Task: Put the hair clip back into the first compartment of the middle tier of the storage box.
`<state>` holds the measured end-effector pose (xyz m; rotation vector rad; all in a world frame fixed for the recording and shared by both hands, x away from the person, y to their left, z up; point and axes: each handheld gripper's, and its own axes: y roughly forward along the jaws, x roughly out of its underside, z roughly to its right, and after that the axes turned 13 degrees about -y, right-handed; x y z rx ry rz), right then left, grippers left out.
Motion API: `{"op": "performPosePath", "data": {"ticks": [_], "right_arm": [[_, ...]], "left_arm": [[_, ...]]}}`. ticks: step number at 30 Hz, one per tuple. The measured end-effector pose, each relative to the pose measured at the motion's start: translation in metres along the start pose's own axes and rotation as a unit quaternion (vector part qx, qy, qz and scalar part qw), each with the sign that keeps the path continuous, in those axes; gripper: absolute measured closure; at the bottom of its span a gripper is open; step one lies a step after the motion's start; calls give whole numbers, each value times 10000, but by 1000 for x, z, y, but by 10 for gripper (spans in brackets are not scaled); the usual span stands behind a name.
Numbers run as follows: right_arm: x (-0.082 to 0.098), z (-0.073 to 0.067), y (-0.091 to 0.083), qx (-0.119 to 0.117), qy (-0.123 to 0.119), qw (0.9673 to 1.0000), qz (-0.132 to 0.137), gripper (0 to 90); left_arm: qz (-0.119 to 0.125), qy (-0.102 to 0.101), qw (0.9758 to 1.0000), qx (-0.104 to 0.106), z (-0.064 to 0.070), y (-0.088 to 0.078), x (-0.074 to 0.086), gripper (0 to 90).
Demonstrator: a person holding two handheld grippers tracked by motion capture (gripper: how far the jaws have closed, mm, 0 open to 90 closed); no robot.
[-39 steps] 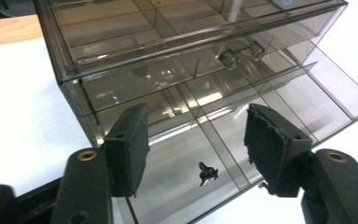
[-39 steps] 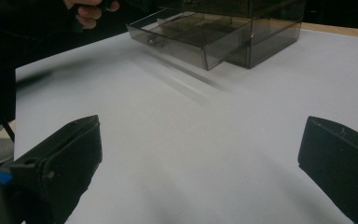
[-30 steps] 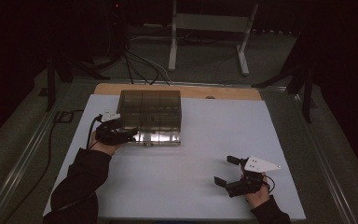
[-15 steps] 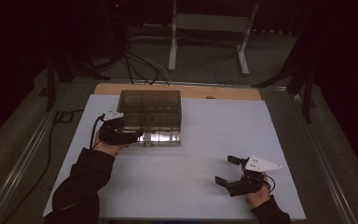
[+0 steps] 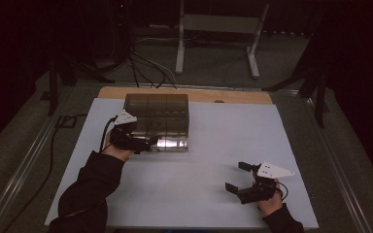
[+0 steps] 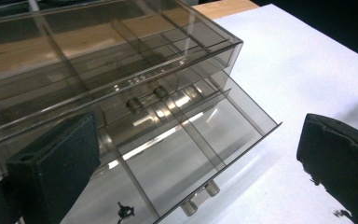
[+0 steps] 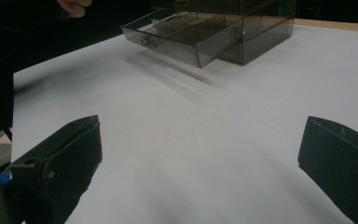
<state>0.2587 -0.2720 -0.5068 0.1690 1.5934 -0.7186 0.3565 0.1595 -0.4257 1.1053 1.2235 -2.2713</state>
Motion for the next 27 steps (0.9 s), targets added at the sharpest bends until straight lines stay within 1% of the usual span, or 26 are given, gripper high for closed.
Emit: {"op": "performPosePath", "data": {"ticks": [2,3,5,6,8,9,11,13,16,17,22,23,24,26,27], "right_arm": [[-1,0,0,-5,-2,10000,17,0],[-1,0,-1,-6,-12,10000,20,0],[-1,-1,-2,13,-36,10000,10,0],[-2,-2,-2,14,-21,10000,16,0],[-3,-3,-3,29,-35,10000,34,0],[-3,-4,-4,36,-55,10000,26,0],[-3,-4,-4,52,-57,10000,14,0],[-3,-4,-4,53,-36,10000,27,0],[-2,-4,-4,53,-56,10000,-3,0],[-2,-4,-4,54,-32,10000,7,0],[-1,-3,-5,60,-1,10000,4,0],[-1,-3,-5,60,-1,10000,4,0],[-1,-4,-5,62,-11,10000,10,0],[-1,-5,-5,63,-21,10000,-8,0],[-2,-5,-6,75,-24,10000,-7,0]], "left_arm": [[15,-16,10000,79,1,0,0,4],[44,-22,10000,84,2,-1,0,4],[39,-61,9998,209,4,-1,0,4],[24,-35,9996,277,5,-2,0,4],[34,102,9992,382,9,-4,0,4],[80,150,9987,488,11,-5,0,5],[91,211,9978,624,13,-6,-1,5],[100,227,9968,762,16,-7,-2,5],[102,276,9964,798,18,-6,-1,5],[78,317,9961,818,20,-3,1,5],[22,297,9935,1097,20,2,4,5],[22,297,9935,1097,20,2,4,5],[5,307,9929,1153,20,2,5,5],[-7,363,9925,1165,21,3,7,5],[-54,382,9919,1207,22,4,9,5]]}}
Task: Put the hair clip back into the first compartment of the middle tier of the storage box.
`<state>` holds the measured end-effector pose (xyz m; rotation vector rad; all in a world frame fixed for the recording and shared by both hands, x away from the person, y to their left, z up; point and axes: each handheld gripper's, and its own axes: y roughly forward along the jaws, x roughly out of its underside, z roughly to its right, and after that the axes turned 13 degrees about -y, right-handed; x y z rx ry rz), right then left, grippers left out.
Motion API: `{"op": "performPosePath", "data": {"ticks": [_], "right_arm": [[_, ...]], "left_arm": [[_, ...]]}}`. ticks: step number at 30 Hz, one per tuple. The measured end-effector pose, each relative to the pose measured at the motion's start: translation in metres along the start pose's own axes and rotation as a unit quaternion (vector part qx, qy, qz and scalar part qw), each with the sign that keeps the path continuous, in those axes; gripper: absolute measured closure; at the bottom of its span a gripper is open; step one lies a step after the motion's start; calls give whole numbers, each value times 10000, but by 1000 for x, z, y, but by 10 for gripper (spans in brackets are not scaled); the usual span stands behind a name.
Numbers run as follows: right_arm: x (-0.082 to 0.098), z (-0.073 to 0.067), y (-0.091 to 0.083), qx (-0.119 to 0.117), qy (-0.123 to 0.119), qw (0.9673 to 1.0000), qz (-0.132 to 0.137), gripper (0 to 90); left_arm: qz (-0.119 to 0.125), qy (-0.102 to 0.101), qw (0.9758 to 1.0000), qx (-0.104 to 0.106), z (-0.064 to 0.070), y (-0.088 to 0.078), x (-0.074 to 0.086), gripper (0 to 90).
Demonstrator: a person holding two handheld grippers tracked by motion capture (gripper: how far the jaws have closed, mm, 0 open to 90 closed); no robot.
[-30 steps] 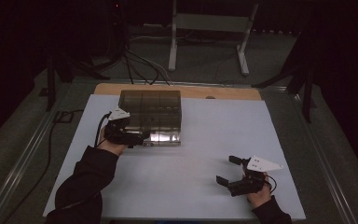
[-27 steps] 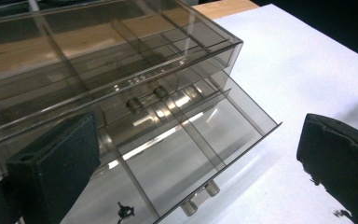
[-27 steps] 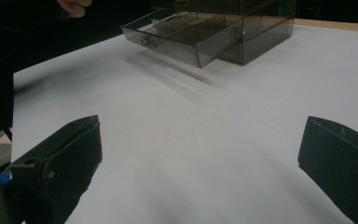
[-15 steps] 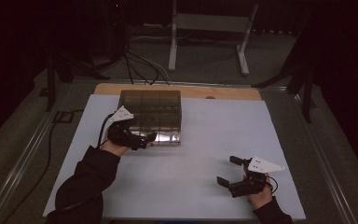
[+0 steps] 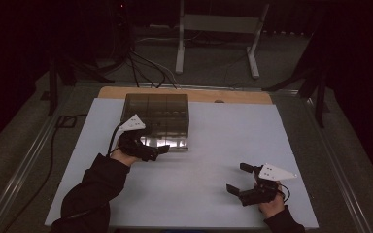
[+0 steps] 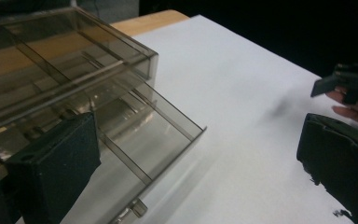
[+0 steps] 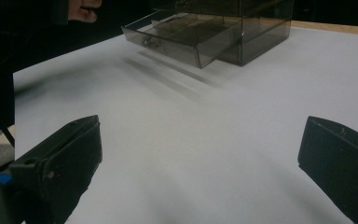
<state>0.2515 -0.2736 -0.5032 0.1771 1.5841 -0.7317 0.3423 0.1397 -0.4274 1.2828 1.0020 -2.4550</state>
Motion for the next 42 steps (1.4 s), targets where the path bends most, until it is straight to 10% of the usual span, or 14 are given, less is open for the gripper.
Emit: {"op": "performPosePath", "data": {"ticks": [42], "right_arm": [[-1,-2,3,-34,-48,10000,-19,0]], "left_arm": [[-334,338,9985,266,21,8,76,5]]}}
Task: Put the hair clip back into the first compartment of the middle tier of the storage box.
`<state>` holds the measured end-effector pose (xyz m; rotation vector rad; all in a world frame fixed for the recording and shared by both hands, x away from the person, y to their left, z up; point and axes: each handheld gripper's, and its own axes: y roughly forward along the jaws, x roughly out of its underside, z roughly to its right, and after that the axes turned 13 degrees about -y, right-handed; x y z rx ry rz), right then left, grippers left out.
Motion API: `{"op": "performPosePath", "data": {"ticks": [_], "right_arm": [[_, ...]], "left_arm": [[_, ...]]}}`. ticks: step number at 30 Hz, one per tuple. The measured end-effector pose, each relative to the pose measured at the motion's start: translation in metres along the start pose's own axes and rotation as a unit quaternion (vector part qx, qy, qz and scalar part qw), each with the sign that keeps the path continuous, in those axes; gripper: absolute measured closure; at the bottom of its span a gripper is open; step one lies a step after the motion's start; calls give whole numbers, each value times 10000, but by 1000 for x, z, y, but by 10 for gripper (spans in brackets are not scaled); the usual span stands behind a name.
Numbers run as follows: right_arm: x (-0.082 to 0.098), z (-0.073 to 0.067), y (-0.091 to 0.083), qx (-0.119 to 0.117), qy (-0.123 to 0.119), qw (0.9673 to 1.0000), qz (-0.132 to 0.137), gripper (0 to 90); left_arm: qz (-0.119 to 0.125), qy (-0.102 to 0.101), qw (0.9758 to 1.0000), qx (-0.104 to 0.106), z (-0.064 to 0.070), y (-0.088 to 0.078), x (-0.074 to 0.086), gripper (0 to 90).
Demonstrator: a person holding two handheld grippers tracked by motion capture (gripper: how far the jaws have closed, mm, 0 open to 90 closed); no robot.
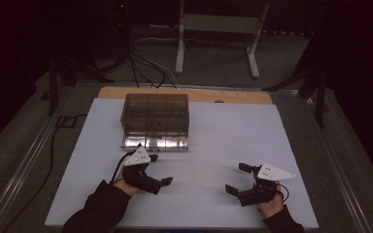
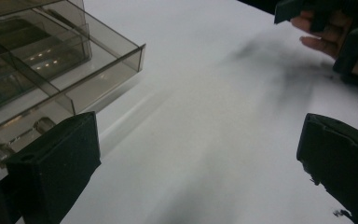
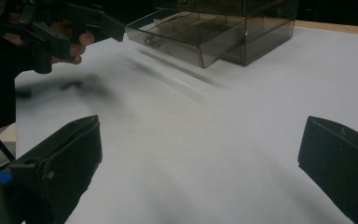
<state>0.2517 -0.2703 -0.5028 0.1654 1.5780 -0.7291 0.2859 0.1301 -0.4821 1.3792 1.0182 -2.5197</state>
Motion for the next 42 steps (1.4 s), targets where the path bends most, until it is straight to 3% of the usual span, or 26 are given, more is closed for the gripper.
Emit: {"op": "performPosePath", "data": {"ticks": [10,22,27,42], "right_arm": [[0,0,1,1,14,10000,-5,0],[0,0,1,-4,8,10000,-31,0],[0,-1,1,-18,12,10000,-20,0],[0,0,2,-22,14,10000,-20,0]], "left_arm": [[-68,95,9998,-156,-5,-9,15,5],[-55,-123,9996,-237,-13,-26,31,5],[13,-266,9990,-372,-18,-34,39,5],[80,-327,9974,-644,-27,-60,58,5]]}}
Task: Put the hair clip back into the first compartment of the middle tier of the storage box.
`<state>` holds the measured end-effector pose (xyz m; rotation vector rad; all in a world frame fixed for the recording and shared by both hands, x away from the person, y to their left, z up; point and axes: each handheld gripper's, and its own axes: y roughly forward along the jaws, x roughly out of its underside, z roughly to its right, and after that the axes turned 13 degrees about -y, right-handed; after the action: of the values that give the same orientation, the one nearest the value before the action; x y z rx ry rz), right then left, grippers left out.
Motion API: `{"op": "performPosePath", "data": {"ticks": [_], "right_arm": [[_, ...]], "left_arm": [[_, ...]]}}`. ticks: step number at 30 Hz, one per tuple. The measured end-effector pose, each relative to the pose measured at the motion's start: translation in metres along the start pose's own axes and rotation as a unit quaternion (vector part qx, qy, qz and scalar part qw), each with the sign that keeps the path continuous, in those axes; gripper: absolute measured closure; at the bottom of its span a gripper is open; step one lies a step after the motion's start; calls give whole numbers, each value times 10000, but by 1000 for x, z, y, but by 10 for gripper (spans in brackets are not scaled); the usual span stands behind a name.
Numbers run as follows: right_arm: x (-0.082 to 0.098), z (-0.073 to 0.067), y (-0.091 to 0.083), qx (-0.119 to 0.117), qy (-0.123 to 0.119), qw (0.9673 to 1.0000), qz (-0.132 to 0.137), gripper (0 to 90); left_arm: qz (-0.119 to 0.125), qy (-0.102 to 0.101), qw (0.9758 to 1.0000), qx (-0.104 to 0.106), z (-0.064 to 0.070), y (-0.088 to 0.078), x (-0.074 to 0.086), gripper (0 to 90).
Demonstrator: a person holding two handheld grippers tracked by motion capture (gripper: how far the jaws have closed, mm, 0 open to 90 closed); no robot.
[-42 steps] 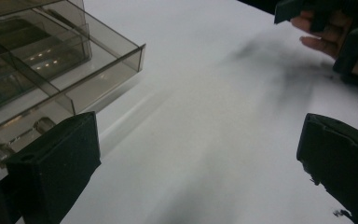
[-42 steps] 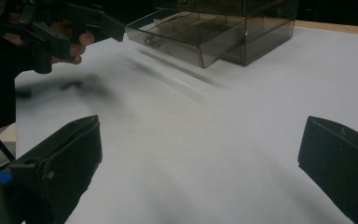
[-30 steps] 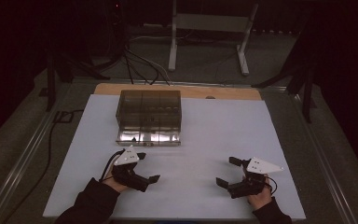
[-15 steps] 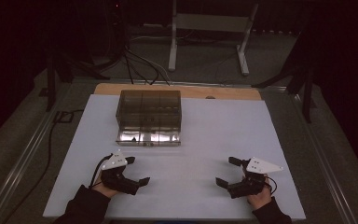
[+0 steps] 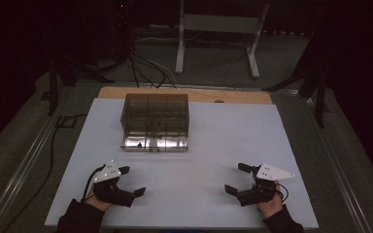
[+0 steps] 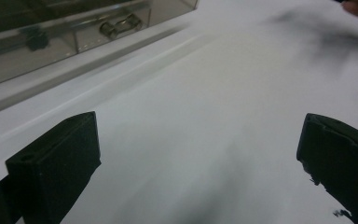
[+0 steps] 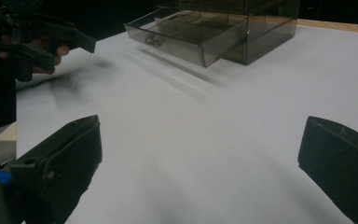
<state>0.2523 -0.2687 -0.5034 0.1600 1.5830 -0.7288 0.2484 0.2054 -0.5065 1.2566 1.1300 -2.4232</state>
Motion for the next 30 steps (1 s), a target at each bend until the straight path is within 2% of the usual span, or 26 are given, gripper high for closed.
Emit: {"op": "performPosePath", "data": {"ticks": [8,13,14,22,25,30], "right_arm": [[1,0,1,-7,23,10000,-13,0],[0,1,1,-14,27,10000,-9,0],[1,1,1,-20,28,10000,-18,0],[0,1,1,-16,13,10000,-19,0],[1,1,1,-25,29,10000,-28,0],[1,1,2,-31,17,10000,-43,0]], "left_arm": [[101,-216,9996,-162,-10,-16,10,5],[97,-255,9993,-267,-14,-23,16,5],[109,-333,9989,-318,-16,-26,19,5],[157,-441,9974,-546,-20,-39,30,5],[210,-539,9964,-619,-22,-46,34,5],[122,-628,9957,-668,-23,-54,41,6]]}}
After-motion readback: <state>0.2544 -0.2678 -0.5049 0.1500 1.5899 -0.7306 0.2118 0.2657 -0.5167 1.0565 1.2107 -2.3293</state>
